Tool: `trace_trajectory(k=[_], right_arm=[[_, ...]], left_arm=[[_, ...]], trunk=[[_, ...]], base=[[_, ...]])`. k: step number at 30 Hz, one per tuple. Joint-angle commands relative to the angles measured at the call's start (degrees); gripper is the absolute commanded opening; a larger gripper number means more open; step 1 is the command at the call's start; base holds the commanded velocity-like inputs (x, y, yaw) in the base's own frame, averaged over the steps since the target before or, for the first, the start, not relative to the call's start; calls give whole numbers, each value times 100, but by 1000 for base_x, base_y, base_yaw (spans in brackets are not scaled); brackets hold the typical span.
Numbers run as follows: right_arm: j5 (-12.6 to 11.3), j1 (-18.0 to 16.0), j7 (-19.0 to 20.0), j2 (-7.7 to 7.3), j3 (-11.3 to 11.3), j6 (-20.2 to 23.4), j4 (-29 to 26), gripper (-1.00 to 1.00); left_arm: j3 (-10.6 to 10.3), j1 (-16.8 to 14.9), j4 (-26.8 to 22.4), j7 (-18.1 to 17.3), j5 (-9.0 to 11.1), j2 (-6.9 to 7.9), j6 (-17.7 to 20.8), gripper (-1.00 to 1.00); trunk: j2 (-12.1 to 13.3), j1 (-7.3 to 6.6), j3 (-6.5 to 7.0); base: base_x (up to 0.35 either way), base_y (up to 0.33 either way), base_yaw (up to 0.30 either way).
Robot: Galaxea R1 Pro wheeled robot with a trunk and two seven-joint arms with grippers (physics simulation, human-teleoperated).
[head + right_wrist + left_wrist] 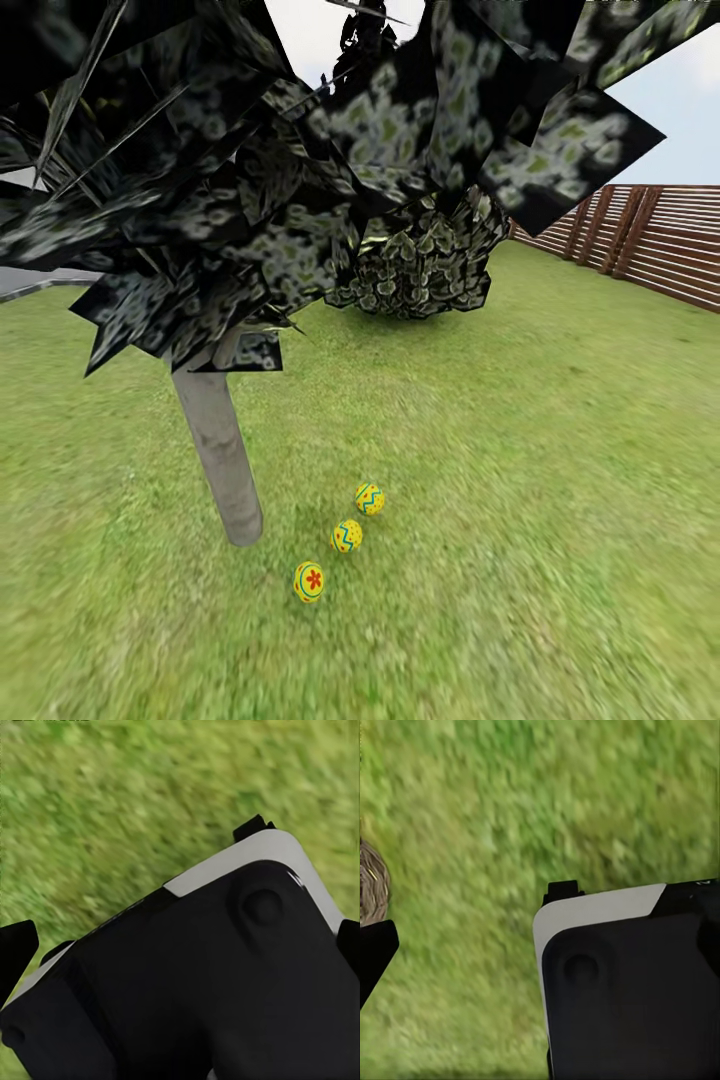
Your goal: Take the three Easter eggs out of the wicker basket on the lawn in the garden, then place them on the lawn next to a single tree (choose any tree) so that all three eggs are next to the same tree and none are left in the basket.
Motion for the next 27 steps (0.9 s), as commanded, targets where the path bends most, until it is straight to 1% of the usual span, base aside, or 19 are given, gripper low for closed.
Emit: trace_trajectory(k=[1, 6, 10, 17, 27], right_arm=[[-59, -2, 21, 2, 16, 14, -1, 100], [-58, -2, 21, 20, 35, 14, 2, 100], [-63, -2, 21, 28, 41, 14, 0, 100], [-60, -2, 28, 94, 44, 15, 4, 100], [-45, -2, 29, 82, 55, 14, 204, 100]], left_arm=[[-50, -2, 0, 18, 47, -2, -11, 100], [-54, 10, 1, 17, 43, -5, -8, 100], [-48, 96, -5, 11, 42, -6, -13, 100], [-46, 140, -1, 12, 42, -6, -12, 100], [-35, 268, 1, 3, 50, -6, 12, 100]], trunk=[[37, -22, 12], [238, -132, 102], [398, -220, 174], [679, -374, 299], [1080, -593, 479]], base=[[0, 0, 0], [0, 0, 0], [0, 0, 0], [0, 0, 0], [0, 0, 0]])
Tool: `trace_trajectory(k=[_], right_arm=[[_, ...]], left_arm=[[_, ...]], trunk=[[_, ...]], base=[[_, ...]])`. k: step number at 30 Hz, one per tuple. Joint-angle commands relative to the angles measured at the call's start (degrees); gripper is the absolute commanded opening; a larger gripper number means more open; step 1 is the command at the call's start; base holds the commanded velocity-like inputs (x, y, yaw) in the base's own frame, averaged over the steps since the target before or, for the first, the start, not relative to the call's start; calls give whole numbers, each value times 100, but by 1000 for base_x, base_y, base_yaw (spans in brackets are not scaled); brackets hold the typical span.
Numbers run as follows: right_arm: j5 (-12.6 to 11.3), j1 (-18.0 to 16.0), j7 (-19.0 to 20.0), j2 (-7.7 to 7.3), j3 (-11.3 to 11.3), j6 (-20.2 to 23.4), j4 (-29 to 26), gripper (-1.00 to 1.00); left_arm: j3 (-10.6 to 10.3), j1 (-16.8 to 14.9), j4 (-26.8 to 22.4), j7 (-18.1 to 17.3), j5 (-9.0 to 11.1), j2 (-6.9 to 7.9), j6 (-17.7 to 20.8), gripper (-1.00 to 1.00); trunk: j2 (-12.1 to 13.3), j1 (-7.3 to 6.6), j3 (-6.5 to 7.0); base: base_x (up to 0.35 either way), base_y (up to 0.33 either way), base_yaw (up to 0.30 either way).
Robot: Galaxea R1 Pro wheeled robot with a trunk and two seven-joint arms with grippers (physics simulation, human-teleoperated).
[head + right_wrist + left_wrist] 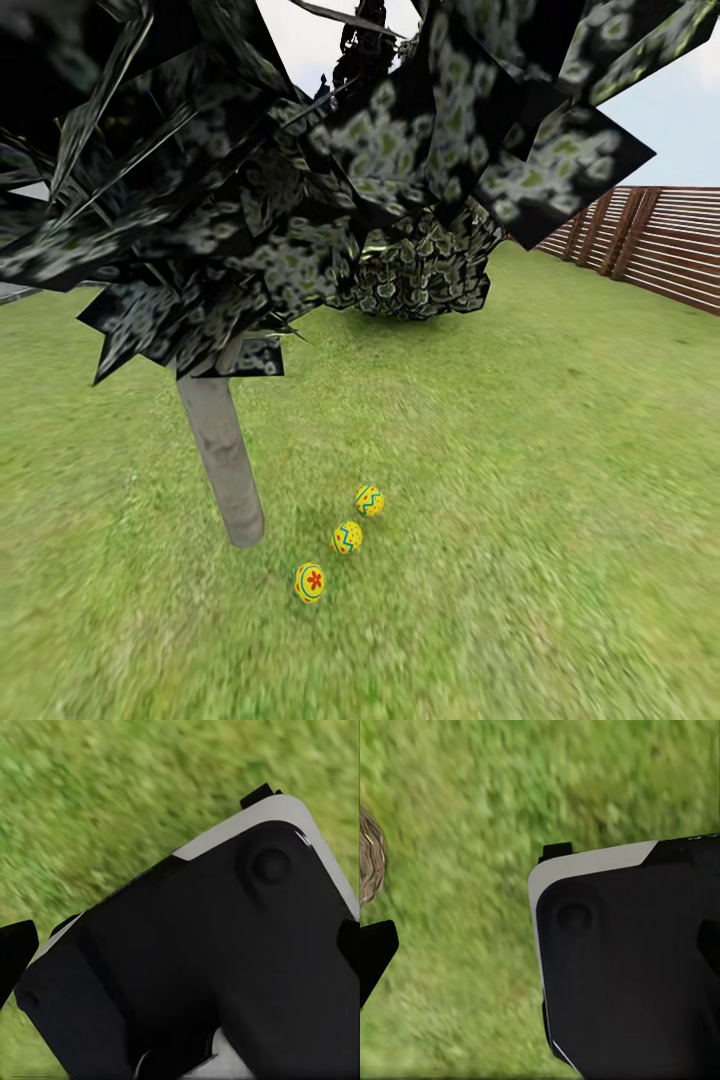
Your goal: Take the three Easter eggs out of the wicker basket on the lawn in the garden, then place them on the lawn next to a single tree (choose any tree) so that all three eggs are next to the same tree and none are left in the basket.
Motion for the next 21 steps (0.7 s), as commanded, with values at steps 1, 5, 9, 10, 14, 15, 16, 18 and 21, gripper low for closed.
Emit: trace_trajectory(k=[1, 5, 9, 10, 14, 15, 16, 18, 21], right_arm=[[-57, -3, 21, -3, 21, 14, 10, 100], [-52, -3, 19, -3, 23, 14, 93, 100], [-54, -3, 15, -15, 24, 14, 187, 100], [-54, -3, 14, -20, 24, 14, 198, 100], [-55, -3, 13, -49, 24, 14, 227, 100], [-55, -3, 13, -53, 24, 14, 230, 100], [-55, -3, 13, -56, 24, 14, 234, 100], [-55, -3, 13, -54, 24, 14, 238, 100], [-55, -3, 12, -54, 24, 14, 239, 100]], left_arm=[[-48, 11, -1, 14, 49, 1, -9, 100], [-49, 103, -1, -8, 50, 1, 54, 100], [-44, 145, -2, -17, 50, 1, 129, 100], [-44, 149, -2, -18, 50, 1, 141, 100], [-37, 161, -5, -25, 50, 1, 229, 100], [-38, 162, -6, -26, 50, 1, 242, 100], [-38, 166, -6, -29, 50, 4, 260, 100], [-42, 173, -3, -33, 48, 7, 278, 100], [-45, 182, -2, -21, 45, 4, 303, 100]], trunk=[[35, -21, 11], [196, -109, 82], [356, -197, 154], [396, -219, 172], [557, -307, 244], [557, -307, 244], [557, -307, 244], [557, -307, 244], [637, -351, 280]], base=[[0, 0, 0], [0, 0, 0], [0, 0, 0], [0, 0, 0], [0, 0, 0], [0, 0, 0], [0, 0, 0], [0, 0, 0], [0, 0, 0]])
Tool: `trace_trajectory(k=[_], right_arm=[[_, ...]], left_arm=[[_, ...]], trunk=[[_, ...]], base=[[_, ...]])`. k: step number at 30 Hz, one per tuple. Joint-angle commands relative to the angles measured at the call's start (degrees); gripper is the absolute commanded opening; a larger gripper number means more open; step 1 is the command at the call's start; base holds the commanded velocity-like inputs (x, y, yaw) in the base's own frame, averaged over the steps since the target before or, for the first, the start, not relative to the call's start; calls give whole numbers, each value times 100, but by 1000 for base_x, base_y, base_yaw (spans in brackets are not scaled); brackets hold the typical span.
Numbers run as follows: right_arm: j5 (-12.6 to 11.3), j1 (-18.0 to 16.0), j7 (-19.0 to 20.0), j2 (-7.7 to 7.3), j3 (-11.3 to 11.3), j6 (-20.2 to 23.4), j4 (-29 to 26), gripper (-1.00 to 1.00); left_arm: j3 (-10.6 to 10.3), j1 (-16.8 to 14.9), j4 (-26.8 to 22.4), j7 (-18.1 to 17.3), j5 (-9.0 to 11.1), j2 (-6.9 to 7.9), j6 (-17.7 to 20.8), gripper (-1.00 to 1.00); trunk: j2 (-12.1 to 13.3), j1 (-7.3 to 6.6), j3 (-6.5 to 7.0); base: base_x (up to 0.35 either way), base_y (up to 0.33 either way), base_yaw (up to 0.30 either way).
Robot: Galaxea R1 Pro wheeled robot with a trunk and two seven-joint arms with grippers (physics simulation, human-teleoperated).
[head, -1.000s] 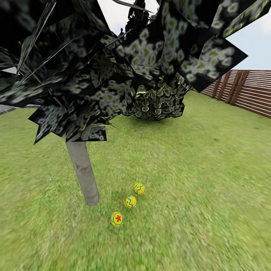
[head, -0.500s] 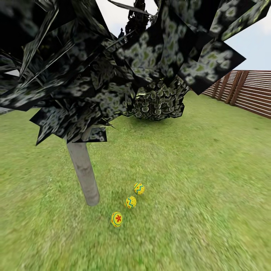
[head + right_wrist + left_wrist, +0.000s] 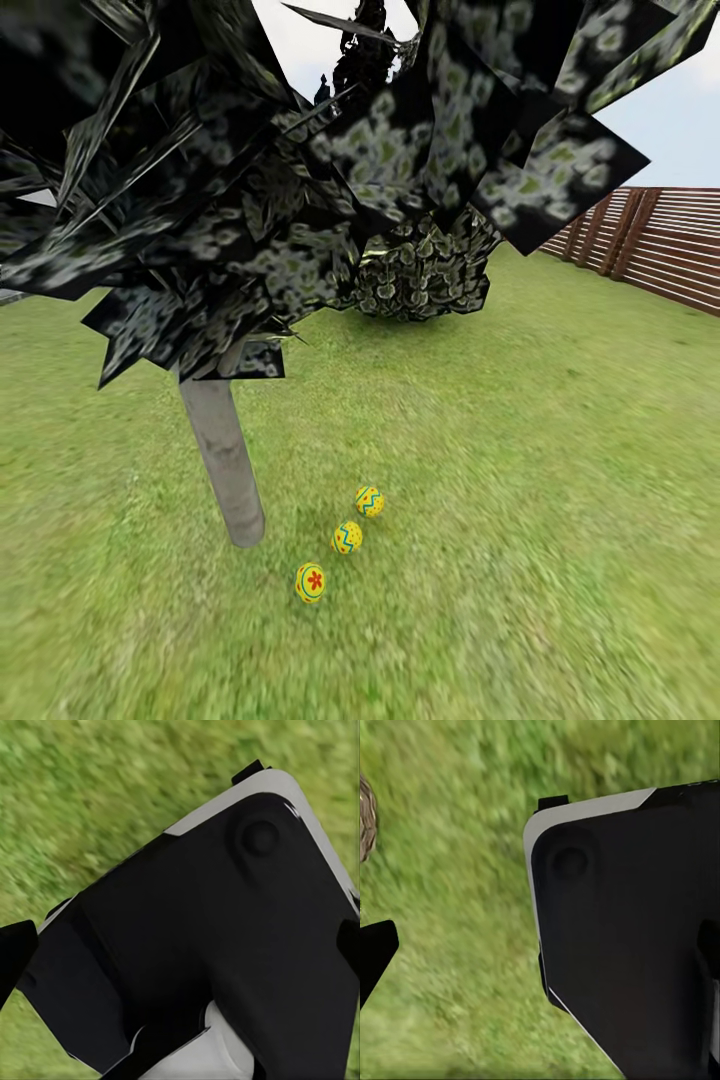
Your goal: Take the three Easter eggs out of the wicker basket on the lawn in the garden, then place them on the lawn next to a single tree (choose any tree) so that all three eggs are next to the same tree and none are left in the basket.
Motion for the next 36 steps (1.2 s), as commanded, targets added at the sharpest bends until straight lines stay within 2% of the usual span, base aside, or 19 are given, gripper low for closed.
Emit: trace_trajectory(k=[1, 15, 19, 29, 36], right_arm=[[-61, -7, 25, -4, 13, 14, 12, 100], [-61, -6, 17, 16, 13, 14, 12, 100], [-61, -5, 17, 34, 13, 14, 13, 100], [-61, -2, 17, 35, 13, 14, 17, 100], [-61, 0, -262, 49, 17, 14, 14, 100]], left_arm=[[-49, 1, -2, 32, 53, 0, 28, 100], [-51, 17, 4, 28, 53, 3, 199, 100], [-49, 18, 138, 28, 54, -5, 201, 100], [-45, 18, 214, 49, 56, -10, 204, 100], [-45, 18, 220, 54, 54, -11, 315, 100]], trunk=[[34, -21, 9], [595, -328, 261], [755, -416, 333], [755, -416, 333], [755, -416, 333]], base=[[0, 0, 0], [0, 0, 0], [0, 0, 0], [0, 0, 0], [0, 0, 0]])
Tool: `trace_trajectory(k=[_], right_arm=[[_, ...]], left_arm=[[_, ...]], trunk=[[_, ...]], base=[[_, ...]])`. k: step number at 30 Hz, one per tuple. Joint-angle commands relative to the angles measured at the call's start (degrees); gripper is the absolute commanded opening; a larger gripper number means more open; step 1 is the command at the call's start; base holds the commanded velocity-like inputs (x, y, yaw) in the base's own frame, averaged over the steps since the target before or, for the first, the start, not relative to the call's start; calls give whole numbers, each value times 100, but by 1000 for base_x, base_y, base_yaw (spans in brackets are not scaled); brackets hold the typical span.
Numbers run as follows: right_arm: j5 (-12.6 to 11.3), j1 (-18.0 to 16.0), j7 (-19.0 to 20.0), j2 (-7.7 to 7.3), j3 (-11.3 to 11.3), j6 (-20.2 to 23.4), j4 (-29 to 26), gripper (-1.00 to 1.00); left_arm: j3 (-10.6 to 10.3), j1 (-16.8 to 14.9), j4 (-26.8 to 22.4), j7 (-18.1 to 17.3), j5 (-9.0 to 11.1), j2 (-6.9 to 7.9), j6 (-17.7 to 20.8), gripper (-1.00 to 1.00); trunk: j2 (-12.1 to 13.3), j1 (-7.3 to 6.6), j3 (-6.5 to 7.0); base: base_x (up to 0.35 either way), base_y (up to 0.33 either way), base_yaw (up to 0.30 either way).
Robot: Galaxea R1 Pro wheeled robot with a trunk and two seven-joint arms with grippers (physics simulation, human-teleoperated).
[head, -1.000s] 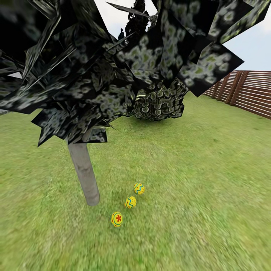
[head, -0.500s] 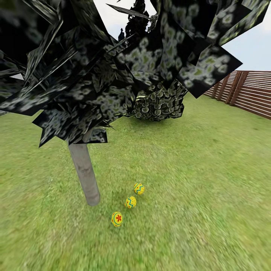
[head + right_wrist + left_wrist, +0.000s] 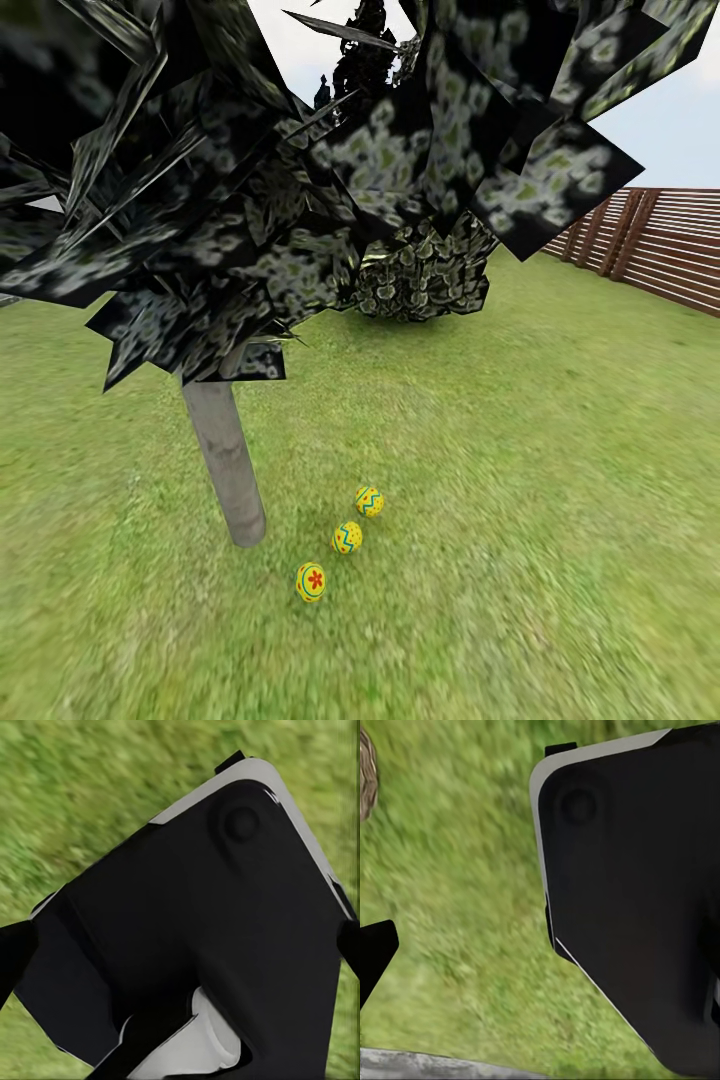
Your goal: Take the three Easter eggs out of the wicker basket on the lawn in the garden, then place them on the lawn next to a single tree (choose any tree) so that all three eggs are next to the same tree and none are left in the basket.
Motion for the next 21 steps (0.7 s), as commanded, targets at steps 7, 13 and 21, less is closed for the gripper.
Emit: trace_trajectory(k=[7, 13, 21], right_arm=[[-59, -7, -73, -8, 15, 13, 11, 100], [-60, -7, -83, -9, 13, 13, 11, 100], [-68, -8, -85, -10, 8, 13, 4, 100]], left_arm=[[-49, -1, -10, 26, 55, 1, 58, 100], [-47, -1, -12, 24, 60, 1, 57, 100], [-49, -1, -46, 10, 70, 2, -60, 100]], trunk=[[-11, 3, -11], [-11, 3, -11], [-11, 3, -11]], base=[[0, 0, 0], [0, 0, 0], [0, 0, 0]])
